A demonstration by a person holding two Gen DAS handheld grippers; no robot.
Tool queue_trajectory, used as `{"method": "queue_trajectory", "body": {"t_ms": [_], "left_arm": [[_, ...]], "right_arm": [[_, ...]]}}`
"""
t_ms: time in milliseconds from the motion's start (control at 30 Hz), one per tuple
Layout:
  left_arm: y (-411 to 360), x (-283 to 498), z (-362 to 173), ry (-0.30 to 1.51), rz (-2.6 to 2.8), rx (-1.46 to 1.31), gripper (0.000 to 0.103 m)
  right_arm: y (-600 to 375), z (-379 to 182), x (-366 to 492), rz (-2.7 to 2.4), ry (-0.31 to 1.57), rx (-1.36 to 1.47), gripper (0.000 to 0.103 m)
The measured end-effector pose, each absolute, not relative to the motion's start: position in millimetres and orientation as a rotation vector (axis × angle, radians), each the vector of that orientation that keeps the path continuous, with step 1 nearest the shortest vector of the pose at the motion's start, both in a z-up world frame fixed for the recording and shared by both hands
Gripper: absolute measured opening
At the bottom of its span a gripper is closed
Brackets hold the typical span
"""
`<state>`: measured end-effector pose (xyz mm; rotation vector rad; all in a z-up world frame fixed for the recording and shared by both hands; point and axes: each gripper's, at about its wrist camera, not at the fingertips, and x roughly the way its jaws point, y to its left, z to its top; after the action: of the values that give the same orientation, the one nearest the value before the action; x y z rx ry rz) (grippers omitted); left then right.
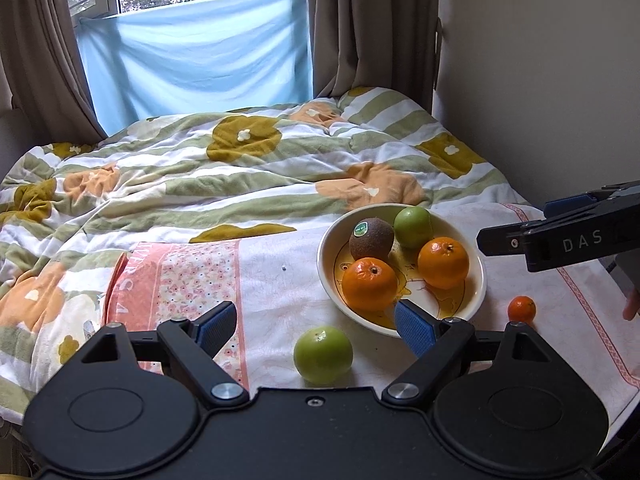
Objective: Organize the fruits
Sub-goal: 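Move the left tool to the green apple and grasp it while the right tool approaches the large kiwi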
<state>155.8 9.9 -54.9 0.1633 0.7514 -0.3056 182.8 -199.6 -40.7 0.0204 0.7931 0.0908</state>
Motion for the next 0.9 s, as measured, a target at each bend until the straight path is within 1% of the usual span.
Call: {"method": "queue_trajectory", "body": {"t_ms": [167, 367, 467, 600, 767, 900], "left_arm": [[27, 144, -54, 0.748, -0.380, 0.211, 0.089], [40, 139, -65, 0.748, -0.456, 0.250, 0.089], [43, 140, -75, 0.749, -0.476, 0.290, 0.089], [53, 151, -86, 0.780, -0.491, 0.275, 0.089], [49, 165, -102, 0.806, -0.521, 0.289, 0.089], [40, 175, -115, 0.829, -0.543, 0.284, 0.089]], "right_arm": [[-182, -33, 145, -0.011, 0.775, 0.095, 0.103], [-158, -41, 108, -0.135, 0.775, 0.140, 0.103], [-152, -53, 95, -0.187, 0.800, 0.210, 0.103], [-143, -74, 87, -0.229, 0.851, 0.263, 0.103], [-134, -100, 83, -0.269, 0.887, 0.273, 0.103], [-129, -117, 88, -0.281, 0.893, 0.224, 0.103]]}}
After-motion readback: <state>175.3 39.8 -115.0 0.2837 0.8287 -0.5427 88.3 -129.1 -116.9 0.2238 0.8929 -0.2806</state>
